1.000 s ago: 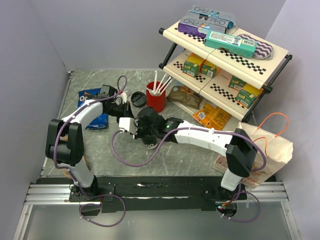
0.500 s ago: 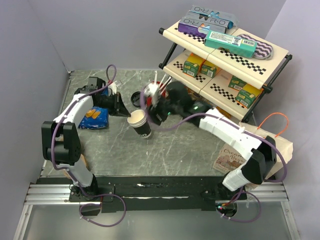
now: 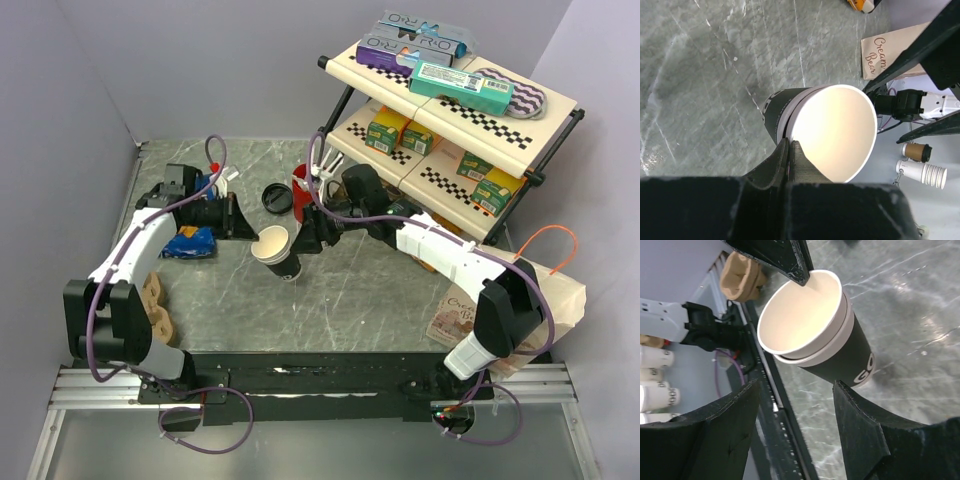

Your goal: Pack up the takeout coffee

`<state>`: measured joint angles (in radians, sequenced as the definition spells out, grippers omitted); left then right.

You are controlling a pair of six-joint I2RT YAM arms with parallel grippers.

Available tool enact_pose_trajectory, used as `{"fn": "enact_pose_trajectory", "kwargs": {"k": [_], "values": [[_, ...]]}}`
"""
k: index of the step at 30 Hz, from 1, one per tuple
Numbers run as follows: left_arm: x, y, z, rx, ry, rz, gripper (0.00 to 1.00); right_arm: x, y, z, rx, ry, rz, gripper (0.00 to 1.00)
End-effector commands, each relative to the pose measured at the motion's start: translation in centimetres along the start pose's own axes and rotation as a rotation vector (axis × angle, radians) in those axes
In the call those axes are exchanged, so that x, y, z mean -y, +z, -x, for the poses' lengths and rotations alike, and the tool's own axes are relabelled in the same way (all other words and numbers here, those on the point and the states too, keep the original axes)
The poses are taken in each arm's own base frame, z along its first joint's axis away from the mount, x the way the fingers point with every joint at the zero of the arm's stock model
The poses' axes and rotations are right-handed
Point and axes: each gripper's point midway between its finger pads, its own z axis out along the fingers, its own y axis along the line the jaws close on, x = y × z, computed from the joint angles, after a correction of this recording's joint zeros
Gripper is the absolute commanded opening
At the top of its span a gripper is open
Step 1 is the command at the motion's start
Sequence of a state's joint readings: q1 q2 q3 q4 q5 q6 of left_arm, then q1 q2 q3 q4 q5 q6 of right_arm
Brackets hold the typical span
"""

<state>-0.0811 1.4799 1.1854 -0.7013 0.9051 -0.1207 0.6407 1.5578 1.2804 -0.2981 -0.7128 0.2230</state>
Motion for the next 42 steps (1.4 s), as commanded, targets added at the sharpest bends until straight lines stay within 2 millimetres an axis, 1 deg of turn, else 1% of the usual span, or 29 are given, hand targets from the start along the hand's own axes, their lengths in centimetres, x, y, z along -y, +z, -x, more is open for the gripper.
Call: {"fn": "enact_pose_trajectory", "kwargs": {"k": [1, 2, 3, 4, 5, 6, 7, 8, 9, 10, 11, 12, 13, 14, 15, 16, 17, 18, 19, 20, 23, 24, 25, 26, 28, 34, 38, 42], "values": [[1.3, -0.6, 0.8, 0.047, 0.062, -0.035, 0.01, -0.8, 0.3, 0.7, 0.021, 0.05, 0.064, 0.67], [0.5, -0.5, 0.7, 0.045, 0.055, 0.005, 0.01, -0.8, 0.1, 0.8, 0.022, 0.017, 0.065, 0.67], [0.1, -0.5, 0.8, 0.042, 0.05, 0.027, 0.01, -1.1, -0.1, 1.3, 0.032, -0.025, 0.067, 0.66], [-0.2, -0.5, 0.7, 0.036, 0.037, 0.049, 0.01, -1.4, -0.8, 1.6, 0.032, -0.067, 0.063, 0.65], [-0.7, -0.5, 0.3, 0.015, 0.011, 0.07, 0.01, -1.6, -1.1, 1.9, 0.036, -0.204, 0.066, 0.64], [-1.2, -0.6, 0.6, 0.019, 0.008, 0.112, 0.01, -2.5, -1.5, 2.6, 0.047, -0.309, 0.082, 0.63], [-1.5, -0.7, 0.6, 0.017, 0.001, 0.134, 0.01, -3.3, -2.1, 2.5, 0.039, -0.402, 0.093, 0.63], [-1.8, -0.9, 0.5, 0.015, -0.002, 0.155, 0.01, -3.5, -2.1, 2.6, 0.035, -0.591, 0.102, 0.63], [-2.3, -1.0, 0.8, 0.021, 0.01, 0.201, 0.01, -4.7, -2.0, 2.7, 0.033, -0.697, 0.12, 0.62], [-2.4, -1.2, 0.9, 0.019, 0.017, 0.22, 0.01, -5.2, -2.0, 2.6, 0.027, -0.78, 0.135, 0.61], [-2.6, -1.3, 1.0, 0.017, 0.037, 0.239, 0.01, -5.2, -2.1, 1.8, -0.01, -0.899, 0.163, 0.61], [-2.2, -1.3, 1.1, 0.007, 0.06, 0.249, 0.01, -6.6, -2.1, 1.9, -0.014, -0.98, 0.203, 0.6], [-2.4, -1.3, 1.2, 0.0, 0.074, 0.274, 0.01, -6.4, -1.6, 1.6, -0.04, -1.072, 0.227, 0.58], [-2.3, -1.3, 1.1, -0.012, 0.097, 0.278, 0.01, -6.5, -1.7, 0.2, -0.095, -1.08, 0.264, 0.57], [-1.9, -1.2, 1.1, -0.02, 0.111, 0.276, 0.01, -7.7, -1.6, 0.2, -0.106, -1.129, 0.305, 0.56], [-1.9, -1.2, 1.2, -0.02, 0.118, 0.282, 0.01, -7.3, -0.9, -0.4, -0.143, -1.183, 0.331, 0.53], [-1.8, -1.2, 1.3, -0.02, 0.123, 0.284, 0.01, -7.6, -0.9, -1.1, -0.182, -1.196, 0.352, 0.52], [-1.4, -1.1, 1.4, -0.02, 0.133, 0.281, 0.01, -7.5, -0.6, -1.5, -0.204, -1.219, 0.356, 0.5], [-1.3, -1.2, 1.4, -0.021, 0.148, 0.279, 0.01, -7.8, 0.0, -2.2, -0.222, -1.261, 0.375, 0.5], [-1.1, -1.2, 1.4, -0.023, 0.156, 0.278, 0.01, -7.6, 0.4, -2.6, -0.234, -1.274, 0.371, 0.49], [-0.5, -1.4, 1.3, -0.027, 0.179, 0.279, 0.01, -7.4, 1.6, -2.8, -0.242, -1.343, 0.341, 0.49], [-0.2, -1.5, 1.2, -0.03, 0.183, 0.279, 0.01, -7.5, 2.0, -2.6, -0.235, -1.358, 0.337, 0.49], [-0.5, -1.6, 0.8, -0.056, 0.219, 0.284, 0.01, -7.2, 2.2, -2.7, -0.245, -1.353, 0.327, 0.5], [-0.6, -1.6, 0.6, -0.068, 0.229, 0.293, 0.01, -7.4, 2.4, -2.5, -0.247, -1.358, 0.325, 0.49], [-0.7, -1.7, 0.1, -0.088, 0.237, 0.298, 0.01, -7.1, 3.0, -2.6, -0.261, -1.355, 0.322, 0.49], [0.0, -2.1, -0.1, -0.073, 0.264, 0.299, 0.01, -6.3, 4.3, -2.4, -0.279, -1.369, 0.295, 0.5], [0.2, -2.1, -0.5, -0.078, 0.273, 0.296, 0.01, -5.9, 5.0, -2.0, -0.277, -1.376, 0.269, 0.49], [0.5, -1.9, -0.8, -0.086, 0.279, 0.287, 0.01, -5.5, 5.6, -2.0, -0.285, -1.387, 0.257, 0.49]]}}
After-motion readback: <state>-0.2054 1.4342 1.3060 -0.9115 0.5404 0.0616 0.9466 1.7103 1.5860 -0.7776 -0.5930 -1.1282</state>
